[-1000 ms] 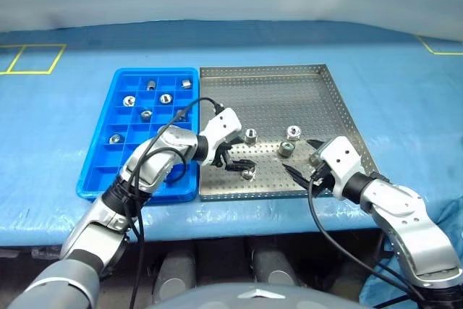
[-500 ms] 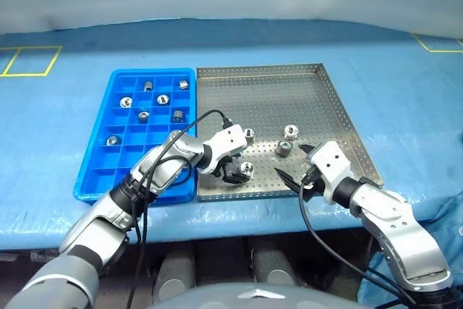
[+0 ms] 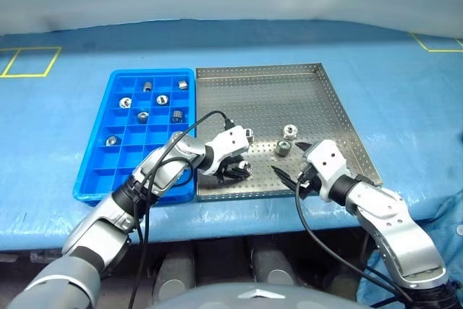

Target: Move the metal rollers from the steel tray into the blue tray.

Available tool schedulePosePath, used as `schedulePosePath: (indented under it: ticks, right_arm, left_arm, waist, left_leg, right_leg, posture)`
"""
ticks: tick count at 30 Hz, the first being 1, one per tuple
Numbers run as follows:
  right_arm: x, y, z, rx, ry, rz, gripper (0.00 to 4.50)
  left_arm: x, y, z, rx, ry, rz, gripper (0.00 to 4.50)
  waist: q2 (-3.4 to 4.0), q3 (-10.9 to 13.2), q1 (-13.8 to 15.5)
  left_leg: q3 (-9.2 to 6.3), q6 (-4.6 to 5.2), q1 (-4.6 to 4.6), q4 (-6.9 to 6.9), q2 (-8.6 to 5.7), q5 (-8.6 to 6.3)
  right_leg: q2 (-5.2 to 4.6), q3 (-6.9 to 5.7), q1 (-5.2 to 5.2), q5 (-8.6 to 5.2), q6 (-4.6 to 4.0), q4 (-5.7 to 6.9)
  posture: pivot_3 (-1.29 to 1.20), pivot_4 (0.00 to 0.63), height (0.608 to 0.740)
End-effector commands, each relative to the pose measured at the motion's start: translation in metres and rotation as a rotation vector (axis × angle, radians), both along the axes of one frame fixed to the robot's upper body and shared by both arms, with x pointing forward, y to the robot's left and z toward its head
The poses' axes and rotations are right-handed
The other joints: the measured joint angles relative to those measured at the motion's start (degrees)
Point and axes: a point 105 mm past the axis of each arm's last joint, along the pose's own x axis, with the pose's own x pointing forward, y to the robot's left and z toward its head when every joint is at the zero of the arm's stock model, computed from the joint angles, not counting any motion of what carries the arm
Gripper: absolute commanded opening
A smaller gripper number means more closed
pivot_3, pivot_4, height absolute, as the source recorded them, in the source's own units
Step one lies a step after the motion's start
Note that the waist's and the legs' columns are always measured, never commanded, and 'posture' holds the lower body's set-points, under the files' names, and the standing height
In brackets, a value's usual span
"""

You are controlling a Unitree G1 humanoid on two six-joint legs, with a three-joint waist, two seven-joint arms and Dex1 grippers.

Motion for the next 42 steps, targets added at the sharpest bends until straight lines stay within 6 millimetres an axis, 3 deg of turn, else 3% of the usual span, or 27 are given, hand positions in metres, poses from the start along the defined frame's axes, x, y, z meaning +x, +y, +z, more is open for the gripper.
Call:
schedulePosePath:
  ticks: [1,6,10,13,15,18,20,23,26,29,36,42]
  right_arm:
    - [0.000,0.006,0.005,0.023,-0.021,0.030,4.50]
    - [-0.001,0.021,0.003,0.048,-0.001,0.110,4.50]
    - [-0.003,0.040,0.015,0.131,-0.027,0.191,4.50]
    - [-0.006,0.051,0.024,0.209,-0.034,0.252,4.50]
    - [-0.009,0.057,0.029,0.250,-0.036,0.288,4.50]
    - [-0.009,0.059,0.036,0.291,-0.046,0.313,4.50]
    - [-0.009,0.058,0.039,0.303,-0.052,0.321,4.50]
    - [-0.008,0.055,0.041,0.304,-0.052,0.321,4.50]
    - [-0.006,0.052,0.039,0.292,-0.041,0.321,4.50]
    - [-0.001,0.051,0.037,0.281,-0.032,0.321,4.50]
    - [0.012,0.050,0.031,0.266,-0.007,0.318,4.50]
    - [0.021,0.047,0.028,0.255,-0.002,0.309,4.50]
  left_arm:
    - [0.013,0.001,0.028,-0.116,-0.049,0.060,1.68]
    - [0.024,0.014,0.066,-0.274,-0.065,0.182,1.68]
    - [0.039,0.041,0.093,-0.377,-0.118,0.390,1.68]
    - [0.059,0.082,0.101,-0.381,-0.196,0.744,1.68]
    - [0.066,0.122,0.096,-0.293,-0.258,1.040,1.68]
    - [0.054,0.170,0.086,-0.204,-0.303,1.368,1.68]
    - [0.040,0.186,0.078,-0.165,-0.315,1.493,1.68]
    - [0.018,0.189,0.072,-0.134,-0.300,1.529,1.68]
    - [0.001,0.183,0.074,-0.122,-0.289,1.487,1.68]
    - [-0.017,0.190,0.080,-0.110,-0.301,1.510,1.68]
    - [-0.049,0.199,0.067,-0.086,-0.298,1.585,1.68]
    - [-0.064,0.202,0.054,-0.062,-0.260,1.639,1.68]
  waist:
    - [0.00,0.00,0.02]
    - [0.00,0.00,0.13]
    - [-0.01,0.01,0.35]
    - [-0.01,0.01,0.82]
    - [-0.02,0.01,1.05]
    - [-0.05,0.03,1.11]
    - [-0.11,0.06,1.37]
    - [-0.20,0.10,2.02]
    - [-0.23,0.11,2.72]
    - [-0.24,0.11,3.22]
    - [-0.25,0.11,3.79]
    - [-0.29,0.11,5.94]
  left_leg:
    - [0.00,0.00,0.00,0.00,0.00,0.00]
    - [0.00,0.00,0.00,0.01,0.00,0.00]
    - [-0.01,0.00,0.00,0.01,0.01,0.00]
    - [-0.04,0.00,0.05,0.02,0.00,0.00]
    - [-0.06,0.00,0.07,0.04,0.00,0.00]
    - [-0.07,0.00,0.12,0.04,0.00,0.00]
    - [-0.08,0.00,0.12,0.03,0.00,0.00]
    - [-0.12,-0.01,0.10,0.04,0.00,0.00]
    - [-0.15,-0.03,0.09,0.07,-0.01,0.01]
    - [-0.15,-0.05,0.12,0.12,-0.01,0.02]
    - [-0.14,-0.05,0.21,0.07,0.01,0.02]
    - [-0.20,-0.05,0.18,0.09,0.00,0.02]
  right_leg:
    - [0.00,0.00,0.00,0.00,0.00,0.01]
    - [0.01,0.00,-0.02,0.00,-0.01,0.08]
    - [0.01,0.00,-0.05,0.00,0.00,0.13]
    - [0.02,0.00,-0.01,0.00,0.00,0.19]
    - [0.03,0.00,0.02,0.00,0.02,0.21]
    - [0.04,0.00,0.06,0.03,0.05,0.20]
    - [0.04,-0.01,0.07,0.05,0.08,0.20]
    - [0.05,-0.03,0.07,0.04,0.07,0.21]
    - [0.04,-0.05,0.10,0.03,0.03,0.20]
    - [0.04,-0.06,0.14,0.02,0.02,0.20]
    - [0.04,-0.08,0.19,0.00,-0.02,0.20]
    - [0.03,-0.12,0.22,-0.01,-0.04,0.17]
  posture:
    - [-0.10,0.150,0.740]
    - [-0.08,0.150,0.740]
    - [-0.05,0.150,0.740]
    - [-0.03,0.150,0.740]
    - [-0.01,0.150,0.740]
    - [0.00,0.150,0.740]
    - [0.01,0.150,0.740]
    - [0.03,0.150,0.740]
    - [0.06,0.150,0.740]
    - [0.11,0.150,0.740]
    - [0.18,0.150,0.740]
    - [0.22,0.150,0.740]
